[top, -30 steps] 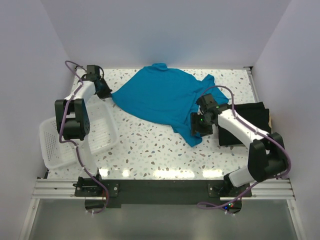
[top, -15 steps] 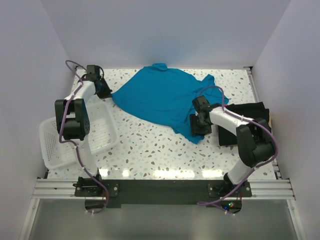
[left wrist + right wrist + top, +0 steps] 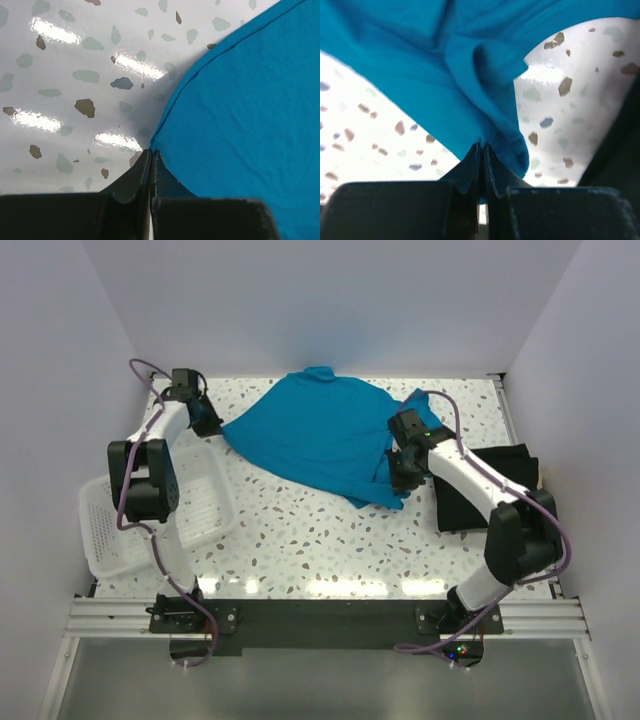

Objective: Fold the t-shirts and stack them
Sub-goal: Flatten the tshirt out

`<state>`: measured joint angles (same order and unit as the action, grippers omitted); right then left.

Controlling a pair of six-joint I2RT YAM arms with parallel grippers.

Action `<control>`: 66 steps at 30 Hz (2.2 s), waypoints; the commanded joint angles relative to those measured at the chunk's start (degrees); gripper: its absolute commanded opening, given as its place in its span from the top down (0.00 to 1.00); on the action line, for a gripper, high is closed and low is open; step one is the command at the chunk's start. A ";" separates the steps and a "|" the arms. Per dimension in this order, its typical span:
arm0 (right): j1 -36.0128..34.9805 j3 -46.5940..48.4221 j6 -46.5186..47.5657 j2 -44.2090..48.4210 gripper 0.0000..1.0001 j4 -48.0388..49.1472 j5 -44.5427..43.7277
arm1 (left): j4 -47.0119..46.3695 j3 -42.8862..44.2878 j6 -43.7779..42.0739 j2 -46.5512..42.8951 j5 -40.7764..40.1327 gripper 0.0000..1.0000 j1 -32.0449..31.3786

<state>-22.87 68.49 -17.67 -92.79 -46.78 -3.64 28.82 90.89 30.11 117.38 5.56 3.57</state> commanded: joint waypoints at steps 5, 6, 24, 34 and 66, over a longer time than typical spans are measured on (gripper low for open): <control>-0.15 8.24 1.58 11.14 0.91 -17.72 7.05 | 5.72 0.95 -3.39 -10.41 -2.22 1.00 0.03; -0.15 8.59 2.02 10.88 0.89 -17.99 8.02 | 6.16 0.87 -3.48 -10.77 -1.87 1.00 0.03; 13.13 24.13 8.69 -10.14 0.40 -10.35 13.92 | 7.31 21.36 -1.72 7.34 8.85 1.00 -1.11; 3.10 -14.51 5.11 11.84 0.47 0.64 20.07 | 6.34 11.15 -4.18 2.06 4.81 1.00 -1.29; -0.42 -10.05 -3.34 5.52 0.83 9.96 13.57 | 6.52 7.72 -6.64 1.36 6.13 1.00 -1.20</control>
<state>-23.29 55.40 -20.14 -89.14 -35.38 12.58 36.07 99.46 25.17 122.26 10.94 2.35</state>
